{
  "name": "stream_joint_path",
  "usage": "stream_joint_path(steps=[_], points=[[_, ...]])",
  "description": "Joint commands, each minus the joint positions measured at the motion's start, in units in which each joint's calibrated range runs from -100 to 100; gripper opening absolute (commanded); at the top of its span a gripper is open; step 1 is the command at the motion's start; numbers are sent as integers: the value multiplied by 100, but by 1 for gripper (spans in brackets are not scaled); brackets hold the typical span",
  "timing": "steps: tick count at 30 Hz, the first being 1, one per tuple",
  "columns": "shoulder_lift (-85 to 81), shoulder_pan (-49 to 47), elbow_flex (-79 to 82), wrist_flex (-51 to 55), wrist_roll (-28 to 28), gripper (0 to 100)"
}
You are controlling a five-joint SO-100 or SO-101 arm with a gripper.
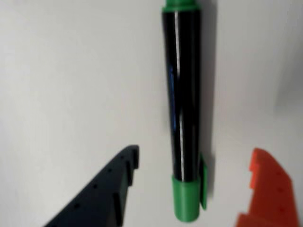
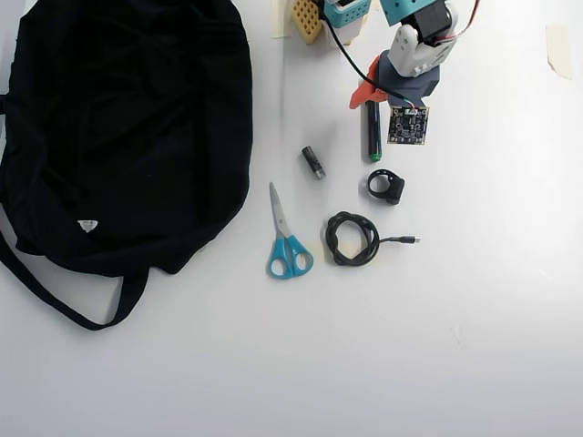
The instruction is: Put the green marker into the black bag
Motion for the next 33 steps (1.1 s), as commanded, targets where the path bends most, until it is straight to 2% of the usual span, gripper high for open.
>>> stream_joint_path(steps=[1,31,33], points=[[138,-70,-243,-304,-8,31],[992,221,135,-993,-29,30],[1001,221,135,-993,-29,27]])
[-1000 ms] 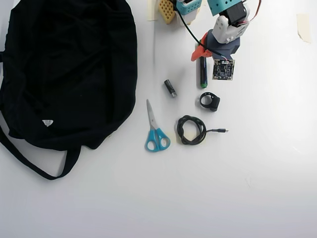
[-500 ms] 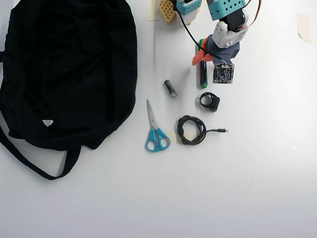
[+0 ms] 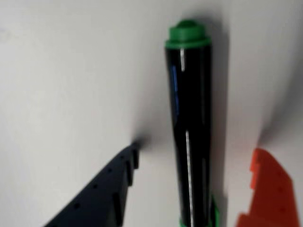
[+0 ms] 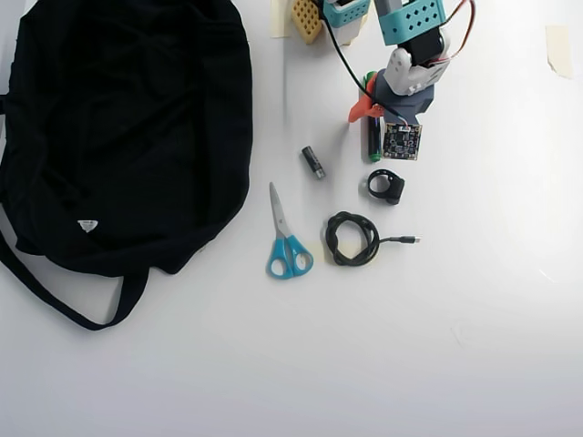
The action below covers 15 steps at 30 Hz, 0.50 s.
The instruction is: Put the green marker into the black bag
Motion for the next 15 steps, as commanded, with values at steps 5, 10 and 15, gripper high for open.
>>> stream_joint_path(steps=[5,10,15], points=[[63,30,9,-66,-29,17],[63,45,18,-66,-34,13],[63,45,18,-57,-34,5]])
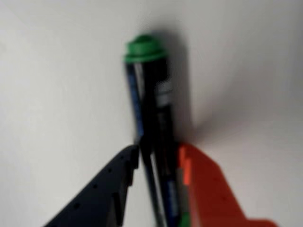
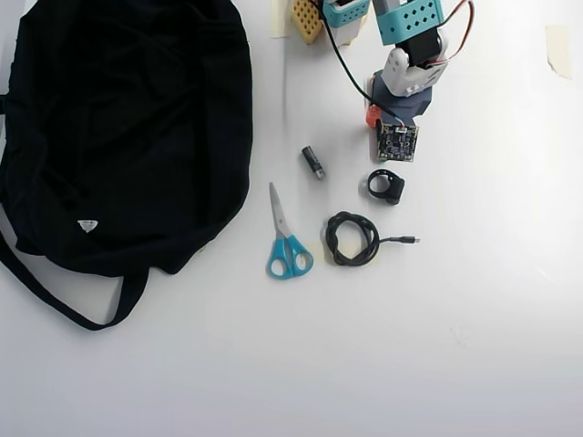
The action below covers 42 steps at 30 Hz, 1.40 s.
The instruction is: Put the green marker into the black bag
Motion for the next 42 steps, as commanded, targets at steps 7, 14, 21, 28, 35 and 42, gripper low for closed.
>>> stream_joint_path(steps=[7,14,21,28,35,42], points=[[63,-43,0,-57,-29,2],[-29,-58,-72,-14,-29,2],[-54,-110,-81,12,-24,2],[-70,-110,-288,287,-19,2],[-70,-110,-836,1123,34,2],[-79,-110,-1518,1993,160,2]])
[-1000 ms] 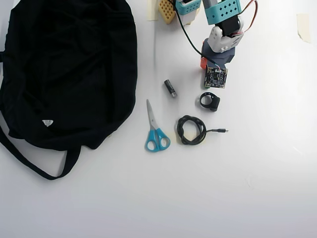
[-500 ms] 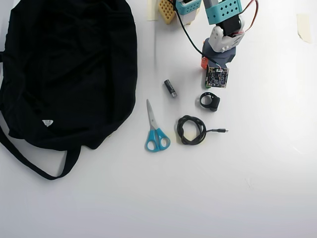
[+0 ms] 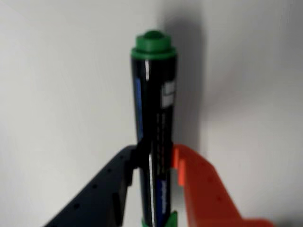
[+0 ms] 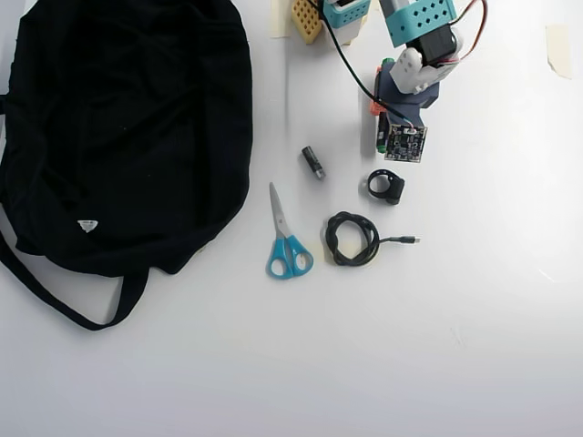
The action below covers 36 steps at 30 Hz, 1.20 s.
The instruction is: Put the green marker into the black bag
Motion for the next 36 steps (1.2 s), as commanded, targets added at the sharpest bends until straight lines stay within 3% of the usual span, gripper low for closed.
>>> stream_joint_path(steps=[1,16,36], points=[[-87,-52,-571,456,123,2],[-87,270,-2296,1799,553,2],[-70,2761,-3383,2067,1780,2]])
